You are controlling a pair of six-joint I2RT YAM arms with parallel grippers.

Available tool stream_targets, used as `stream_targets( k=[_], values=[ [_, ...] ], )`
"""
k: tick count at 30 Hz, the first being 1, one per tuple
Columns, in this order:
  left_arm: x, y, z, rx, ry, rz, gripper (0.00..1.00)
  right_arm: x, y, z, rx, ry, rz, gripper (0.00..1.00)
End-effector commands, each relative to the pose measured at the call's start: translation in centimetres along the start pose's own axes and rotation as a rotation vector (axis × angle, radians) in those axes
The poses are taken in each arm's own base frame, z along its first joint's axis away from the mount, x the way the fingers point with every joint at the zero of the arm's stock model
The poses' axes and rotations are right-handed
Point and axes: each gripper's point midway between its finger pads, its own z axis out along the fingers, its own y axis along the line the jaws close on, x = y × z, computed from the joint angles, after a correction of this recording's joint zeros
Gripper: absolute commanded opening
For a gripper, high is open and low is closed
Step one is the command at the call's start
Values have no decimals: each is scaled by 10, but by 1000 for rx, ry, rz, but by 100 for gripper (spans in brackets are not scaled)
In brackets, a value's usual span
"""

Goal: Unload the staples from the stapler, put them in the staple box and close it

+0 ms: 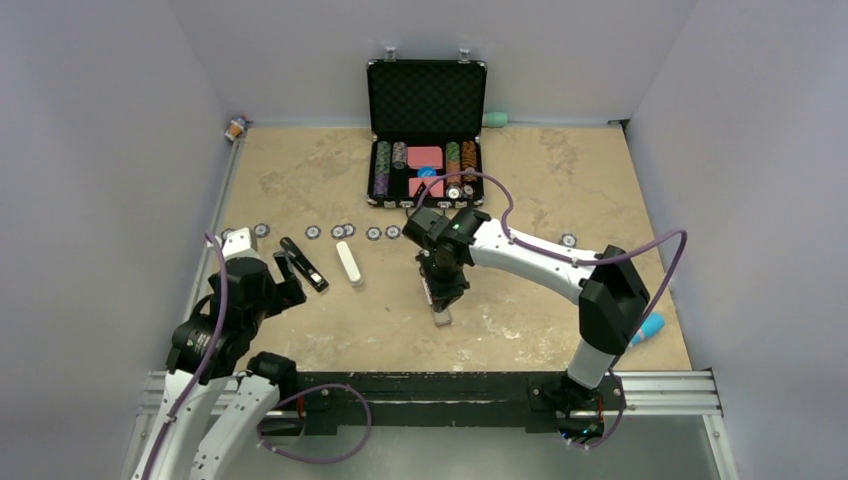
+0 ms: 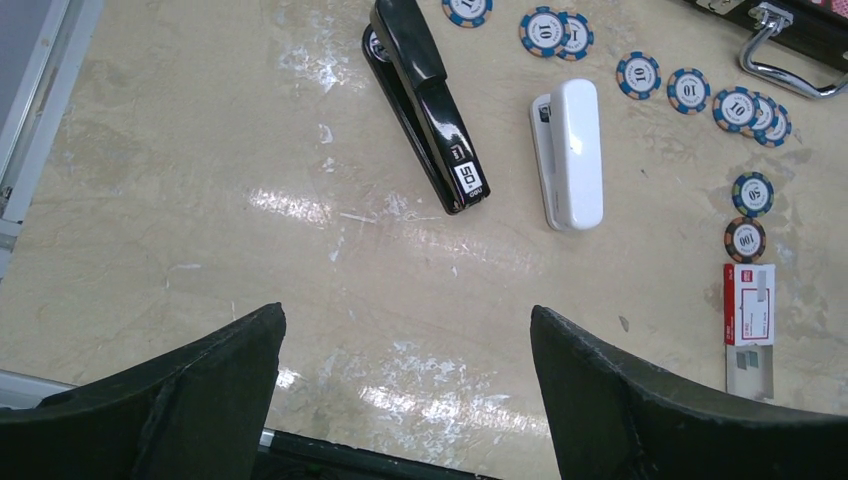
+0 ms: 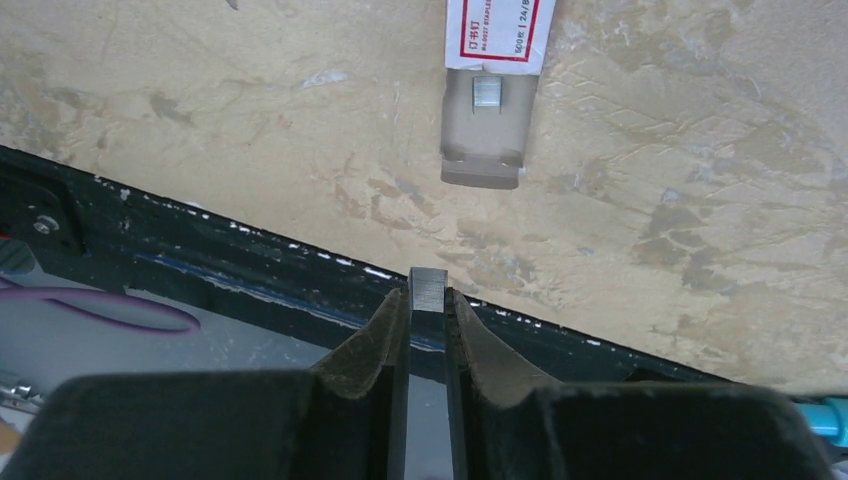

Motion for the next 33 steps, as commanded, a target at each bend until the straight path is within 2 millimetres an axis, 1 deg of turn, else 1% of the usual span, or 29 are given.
stream_targets(
  k=[1, 6, 14, 25, 33],
  values=[
    [-7, -10, -1, 51, -42, 7, 95, 11, -6, 1, 18, 48, 17, 15],
    [-7, -15, -5, 93, -56, 23, 95, 15, -14, 19, 64, 85, -5, 15],
    [-7, -23, -12, 151, -75, 45, 94, 12, -16, 40, 100, 105, 2, 15],
    [-5, -26, -14, 177, -75, 74, 94, 15, -14, 56, 127, 138, 9, 15],
    [-5, -28, -16, 191, -78, 79, 94, 10, -12, 61, 153, 135, -1, 14]
  ],
)
